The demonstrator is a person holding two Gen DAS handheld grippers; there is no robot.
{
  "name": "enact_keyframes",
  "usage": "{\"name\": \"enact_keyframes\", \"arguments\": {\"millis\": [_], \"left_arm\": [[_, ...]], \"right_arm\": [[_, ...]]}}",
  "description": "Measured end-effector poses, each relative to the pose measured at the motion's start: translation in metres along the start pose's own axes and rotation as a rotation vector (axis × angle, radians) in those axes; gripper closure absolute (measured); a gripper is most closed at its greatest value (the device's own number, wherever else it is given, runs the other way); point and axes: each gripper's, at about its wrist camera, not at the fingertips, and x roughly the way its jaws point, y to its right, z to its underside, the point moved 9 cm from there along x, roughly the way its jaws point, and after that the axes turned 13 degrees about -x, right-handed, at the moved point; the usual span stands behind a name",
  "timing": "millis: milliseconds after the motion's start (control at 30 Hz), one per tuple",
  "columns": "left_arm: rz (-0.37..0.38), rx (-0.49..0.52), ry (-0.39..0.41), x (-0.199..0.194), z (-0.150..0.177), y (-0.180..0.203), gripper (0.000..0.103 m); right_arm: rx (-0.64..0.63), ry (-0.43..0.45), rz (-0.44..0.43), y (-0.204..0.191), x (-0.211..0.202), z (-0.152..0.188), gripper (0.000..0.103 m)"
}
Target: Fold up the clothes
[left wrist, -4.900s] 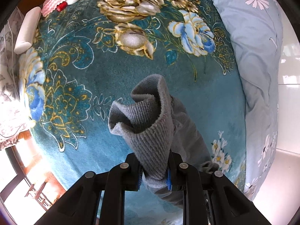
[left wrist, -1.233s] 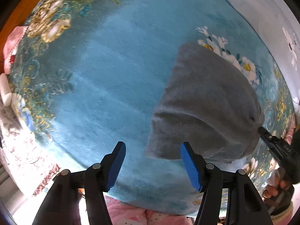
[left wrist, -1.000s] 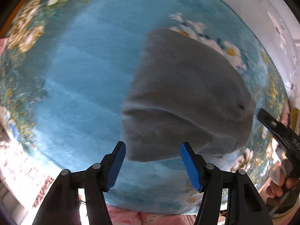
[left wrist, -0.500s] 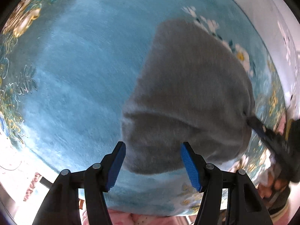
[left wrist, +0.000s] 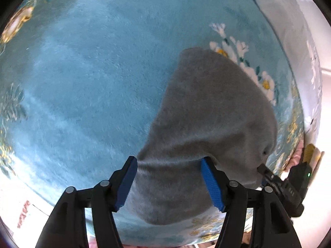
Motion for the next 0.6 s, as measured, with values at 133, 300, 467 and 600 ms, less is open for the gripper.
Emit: {"name": "enact_keyframes", "arguments": {"millis": [133, 300, 467, 600], "left_arm": [[0.026, -0.027, -0.027, 0.011, -0.009, -0.002, 0.034], [0.059, -0.053, -0.032, 0.017, -0.014, -0.002, 0.035], [0.074, -0.029, -0.013, 0.011, -0.011, 0.006, 0.064], [0.052, 0.029, 0.023, 0.001, -0.006, 0.017, 0.079]], "right_arm": [[0.052, -0.009, -0.067, 0.006, 0.013, -0.005, 0.043], [0.061, 0.003, -0.100, -0.001, 0.017, -0.006, 0.047], [0.054, 0.006, -0.102, -0.006, 0.018, -0.003, 0.067], [0.038, 0.014, -0.098, -0.011, 0.009, -0.004, 0.076]]}}
